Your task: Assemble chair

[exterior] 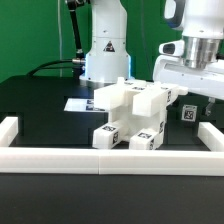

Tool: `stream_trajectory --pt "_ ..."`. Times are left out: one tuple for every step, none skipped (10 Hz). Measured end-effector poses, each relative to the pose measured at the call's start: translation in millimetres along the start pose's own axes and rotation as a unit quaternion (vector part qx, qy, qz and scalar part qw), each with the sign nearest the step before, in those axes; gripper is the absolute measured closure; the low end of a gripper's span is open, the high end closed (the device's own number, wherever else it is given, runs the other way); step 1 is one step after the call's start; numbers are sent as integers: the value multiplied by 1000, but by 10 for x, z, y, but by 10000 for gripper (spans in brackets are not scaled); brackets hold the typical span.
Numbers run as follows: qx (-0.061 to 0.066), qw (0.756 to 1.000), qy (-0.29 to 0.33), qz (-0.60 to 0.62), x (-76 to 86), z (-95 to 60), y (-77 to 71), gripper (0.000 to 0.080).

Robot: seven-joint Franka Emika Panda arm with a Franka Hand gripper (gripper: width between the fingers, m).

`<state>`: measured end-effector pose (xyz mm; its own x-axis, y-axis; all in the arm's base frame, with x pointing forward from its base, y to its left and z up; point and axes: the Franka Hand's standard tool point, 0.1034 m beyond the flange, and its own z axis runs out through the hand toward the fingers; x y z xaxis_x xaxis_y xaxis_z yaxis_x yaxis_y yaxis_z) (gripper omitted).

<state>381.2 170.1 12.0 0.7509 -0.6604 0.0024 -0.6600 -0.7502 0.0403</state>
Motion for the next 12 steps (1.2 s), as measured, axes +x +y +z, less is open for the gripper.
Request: stream_trajectory --pt "2 1000 2 -8 30 -4 -32 151" --pt "3 1000 2 -9 31 -8 -43 151" --pt "2 1000 2 -10 19 4 -44 151" --pt "0 1000 2 -12 9 18 -39 274" --pt "0 1000 2 -11 12 18 -38 407" --pt "0 1000 2 -11 12 16 -40 407" --pt "0 1000 2 -11 12 17 -40 512" --pt "0 1000 2 -12 12 17 -40 512" --pt "0 1000 2 -12 12 17 -39 512" --pt "0 1000 2 -11 13 15 -37 512" --pt "1 1000 2 -10 21 -2 -30 512" --pt "4 1000 0 -8 27 -53 -24 512"
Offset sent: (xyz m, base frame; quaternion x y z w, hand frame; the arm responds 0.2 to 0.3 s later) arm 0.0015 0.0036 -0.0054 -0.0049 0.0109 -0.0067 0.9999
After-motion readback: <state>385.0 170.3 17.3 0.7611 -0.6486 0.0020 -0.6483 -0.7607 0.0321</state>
